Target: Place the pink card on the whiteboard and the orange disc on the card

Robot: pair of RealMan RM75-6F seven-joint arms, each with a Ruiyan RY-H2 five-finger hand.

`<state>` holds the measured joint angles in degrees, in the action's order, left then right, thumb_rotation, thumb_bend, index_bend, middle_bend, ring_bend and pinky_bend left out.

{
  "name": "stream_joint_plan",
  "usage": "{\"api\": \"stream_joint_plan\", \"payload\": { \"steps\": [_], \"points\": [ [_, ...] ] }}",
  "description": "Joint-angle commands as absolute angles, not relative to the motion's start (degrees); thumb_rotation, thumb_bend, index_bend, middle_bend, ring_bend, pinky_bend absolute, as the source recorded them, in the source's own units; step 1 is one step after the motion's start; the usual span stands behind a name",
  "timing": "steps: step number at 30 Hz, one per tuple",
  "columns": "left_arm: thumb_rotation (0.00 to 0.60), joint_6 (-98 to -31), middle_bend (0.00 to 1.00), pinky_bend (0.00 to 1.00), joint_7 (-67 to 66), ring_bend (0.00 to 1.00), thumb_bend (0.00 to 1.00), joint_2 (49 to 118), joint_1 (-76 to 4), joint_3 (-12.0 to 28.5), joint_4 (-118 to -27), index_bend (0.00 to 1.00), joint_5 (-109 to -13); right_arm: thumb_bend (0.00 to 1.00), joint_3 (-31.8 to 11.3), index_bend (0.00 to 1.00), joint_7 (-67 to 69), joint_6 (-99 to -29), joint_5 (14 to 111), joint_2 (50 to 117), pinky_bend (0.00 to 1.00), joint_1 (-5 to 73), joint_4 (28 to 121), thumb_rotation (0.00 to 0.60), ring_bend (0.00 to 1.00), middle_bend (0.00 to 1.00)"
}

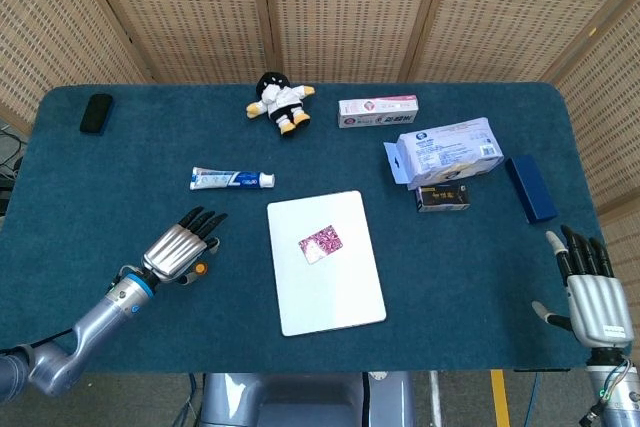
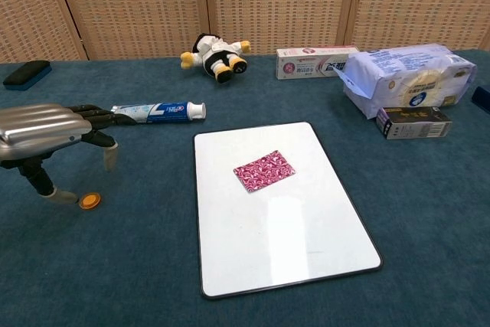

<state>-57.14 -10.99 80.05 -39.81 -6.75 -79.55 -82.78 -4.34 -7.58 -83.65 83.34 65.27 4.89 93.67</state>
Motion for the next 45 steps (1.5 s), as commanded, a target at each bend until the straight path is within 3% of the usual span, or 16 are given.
{"api": "stream_joint_plan", "payload": {
  "steps": [1,31,45],
  "points": [
    [0.6,-57.8,0.0,0.0,-8.1,0.0,0.21,80.8,-38.6,-7.7,-77.4,0.41,-84.9,0.0,-4.3,0.0,-7.6,-83.6,83.3,65.2,0.0,4.9,93.7,0.6,0.0,0.0],
    [0.6,-52.9,0.0,0.0,-2.3,0.0,0.27,85.1,-38.0,-5.8,-69.0,0.43,-86.5,0.0,-4.3,0.0,-7.5,-83.6,83.3,65.2,0.0,4.9,93.7,0.6,0.0,0.0],
    [0.6,-52.0,0.0,0.0,-3.2,0.0,0.3,85.7,-37.9,-5.1,-68.9,0.52,-86.5,0.0,-4.3,0.0,-7.4,-83.5,83.3,65.2,0.0,4.9,93.7,0.6,0.0,0.0]
  ]
}}
